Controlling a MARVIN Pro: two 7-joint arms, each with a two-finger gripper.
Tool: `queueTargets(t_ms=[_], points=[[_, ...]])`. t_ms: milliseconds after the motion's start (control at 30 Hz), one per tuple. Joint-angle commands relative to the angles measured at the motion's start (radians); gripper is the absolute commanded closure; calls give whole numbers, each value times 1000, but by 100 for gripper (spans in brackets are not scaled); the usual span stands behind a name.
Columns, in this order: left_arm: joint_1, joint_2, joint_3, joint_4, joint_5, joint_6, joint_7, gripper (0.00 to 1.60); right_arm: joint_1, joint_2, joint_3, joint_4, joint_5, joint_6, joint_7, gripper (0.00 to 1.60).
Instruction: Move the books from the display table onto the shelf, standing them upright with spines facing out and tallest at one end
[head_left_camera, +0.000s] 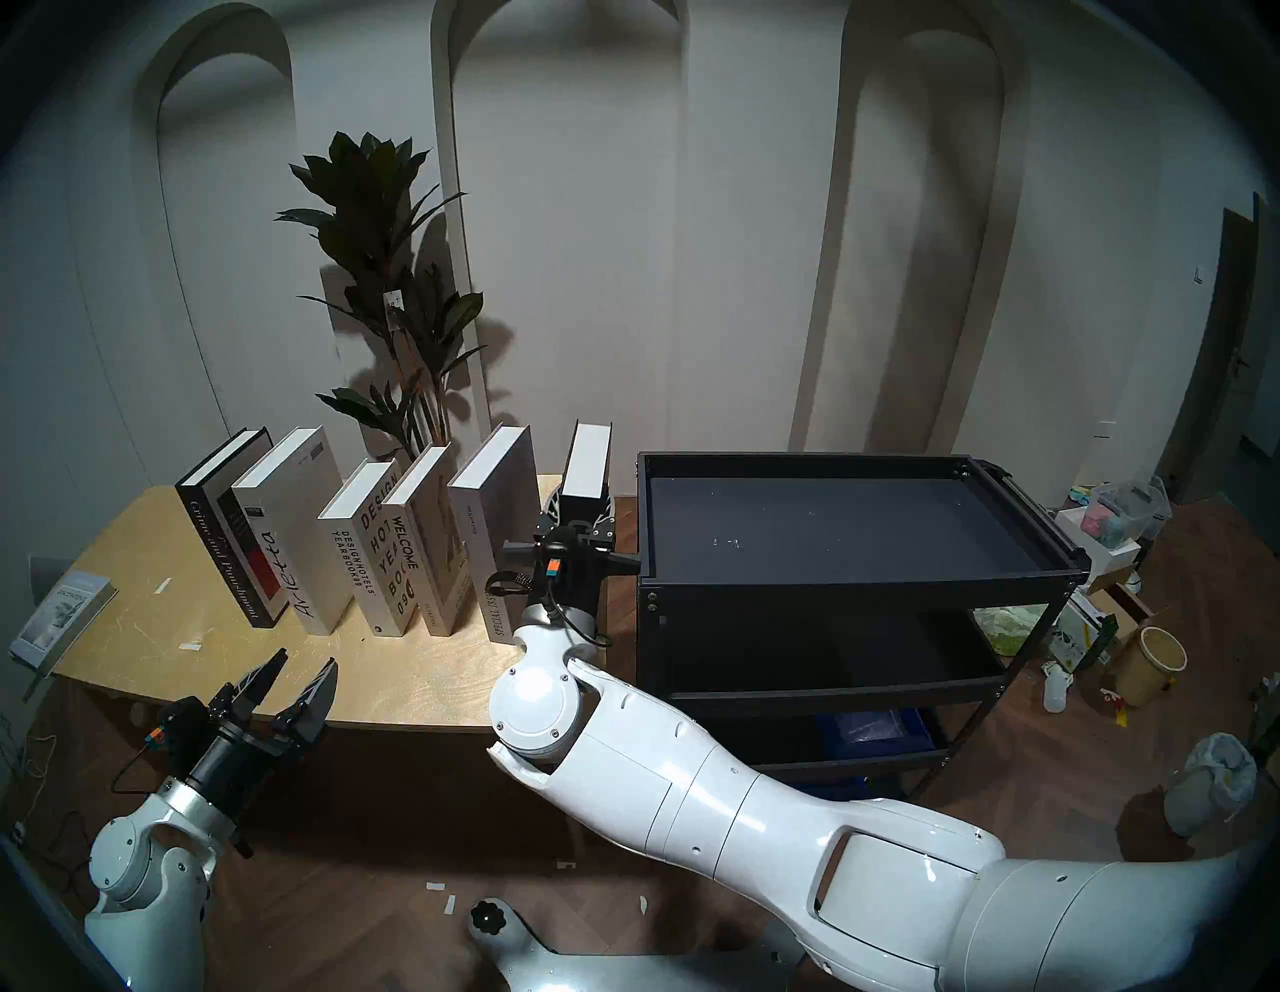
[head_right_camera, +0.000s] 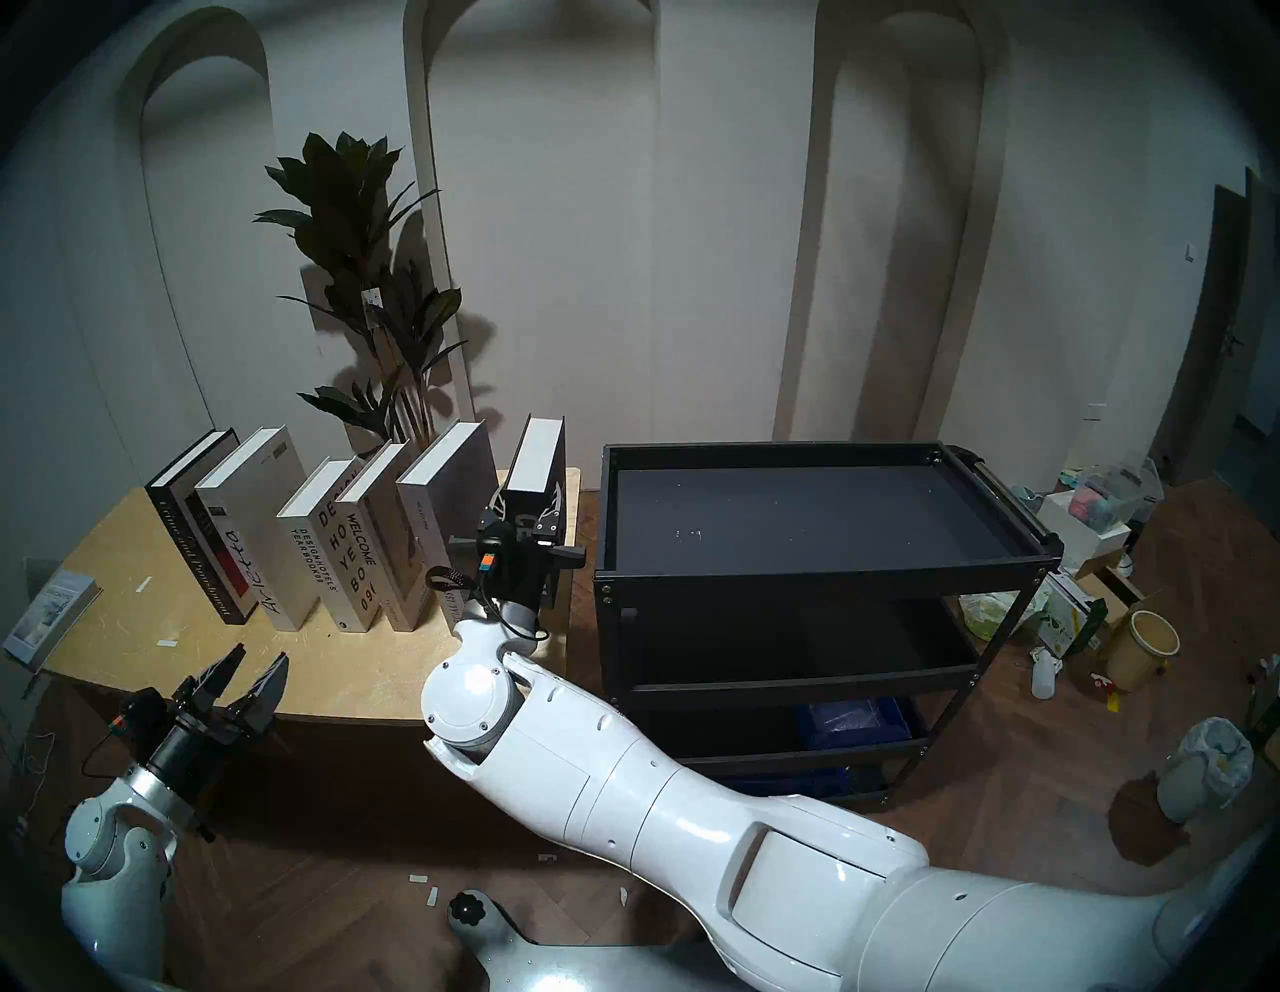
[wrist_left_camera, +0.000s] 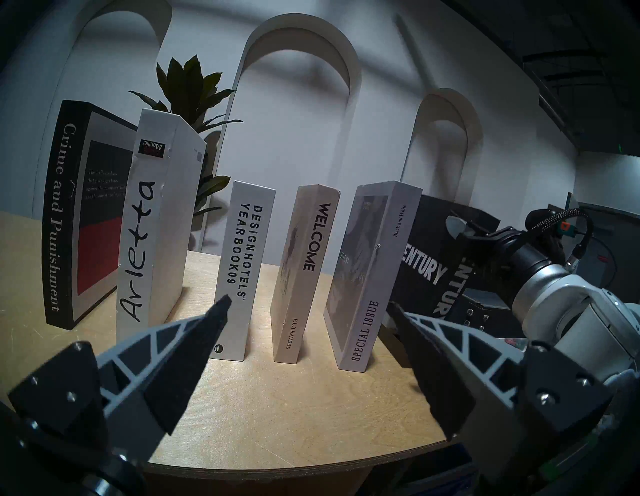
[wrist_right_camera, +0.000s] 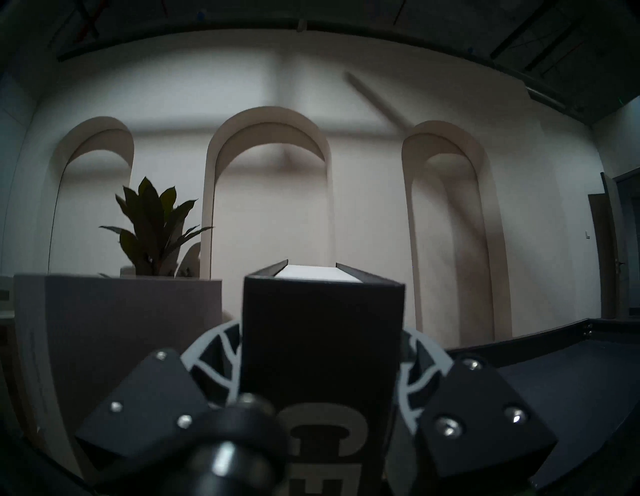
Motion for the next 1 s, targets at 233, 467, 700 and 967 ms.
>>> queueTargets(t_ms=[233,467,700,967], points=[[-3,2,-1,-8,0,-2,-2,0,60,188,65,-192,-98,-15,-56,160],[-4,2,-1,-5,-1,-2,-3,0,43,332,139,-317,-108,-3,-66,160],[-6,2,0,-2,-1,-2,-4,0,39,373,241,-324,-99,8,-66,160],[-7,2,0,4,-1,-2,-5,0,58,470,368,-327,-85,32,-39,160]])
